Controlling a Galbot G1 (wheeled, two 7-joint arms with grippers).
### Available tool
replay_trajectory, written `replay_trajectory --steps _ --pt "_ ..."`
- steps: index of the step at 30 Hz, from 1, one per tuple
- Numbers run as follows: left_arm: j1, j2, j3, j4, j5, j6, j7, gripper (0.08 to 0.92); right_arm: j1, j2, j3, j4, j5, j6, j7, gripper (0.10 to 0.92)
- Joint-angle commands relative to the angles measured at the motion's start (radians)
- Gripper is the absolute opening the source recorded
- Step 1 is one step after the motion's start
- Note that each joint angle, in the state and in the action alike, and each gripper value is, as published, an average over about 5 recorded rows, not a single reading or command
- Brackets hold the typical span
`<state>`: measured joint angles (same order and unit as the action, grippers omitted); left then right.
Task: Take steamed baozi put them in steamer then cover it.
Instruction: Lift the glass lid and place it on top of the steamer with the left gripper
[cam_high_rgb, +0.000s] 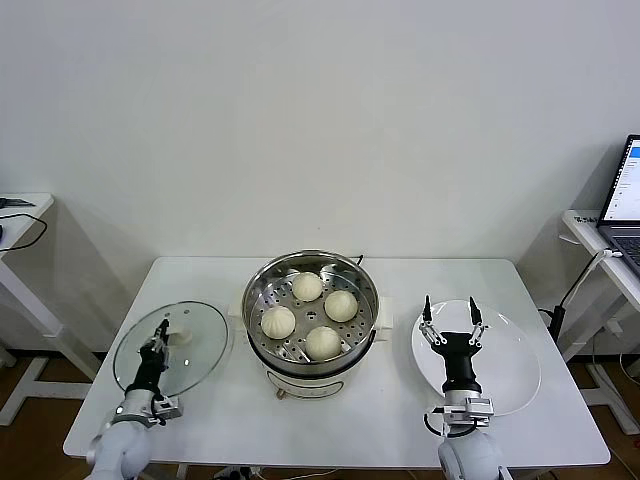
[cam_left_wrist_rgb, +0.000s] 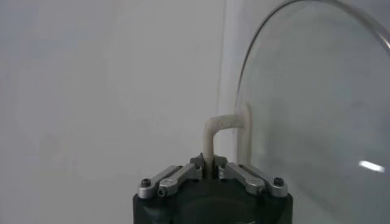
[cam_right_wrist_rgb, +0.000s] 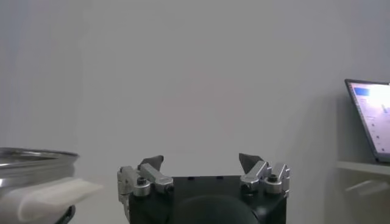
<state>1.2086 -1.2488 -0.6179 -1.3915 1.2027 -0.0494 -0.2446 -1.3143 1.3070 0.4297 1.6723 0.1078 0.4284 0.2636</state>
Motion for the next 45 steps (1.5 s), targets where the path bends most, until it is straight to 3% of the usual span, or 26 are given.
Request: replay_trajectory --steps 1,6,11,15,20,29,45 --pt "0.061 0.076 -0.127 -0.254 -0.040 -0.012 -0.007 0.190 0.002 0.003 -0.001 -0.004 0.000 0.002 -0.001 0.823" --pt "0.089 0.133 -0.168 -0.428 -0.120 0.001 0.001 0.190 0.001 0.010 0.000 -0.008 0.001 0.002 -0.003 0.823" --pt "0.114 0.144 -0.109 -0.655 -0.173 0.083 0.032 0.190 -0.007 0.009 0.002 0.001 0.017 -0.015 -0.004 0.823" --pt "0.089 0.139 0.032 -0.791 -0.181 0.173 0.065 0.190 -0.030 -0.010 0.005 0.009 0.032 -0.042 -0.007 0.823" --pt "0.034 0.122 0.298 -0.873 -0.198 0.319 0.115 0.190 -0.059 -0.029 0.033 0.015 0.052 -0.054 -0.014 0.823" --pt "-0.052 0.001 0.576 -0.771 -0.060 0.444 0.241 0.190 -0.093 -0.041 0.080 0.033 0.066 -0.054 -0.018 0.823" --pt "-0.139 -0.064 0.653 -0.594 0.175 0.539 0.465 0.190 -0.090 -0.011 0.089 -0.008 0.054 -0.037 -0.030 0.823"
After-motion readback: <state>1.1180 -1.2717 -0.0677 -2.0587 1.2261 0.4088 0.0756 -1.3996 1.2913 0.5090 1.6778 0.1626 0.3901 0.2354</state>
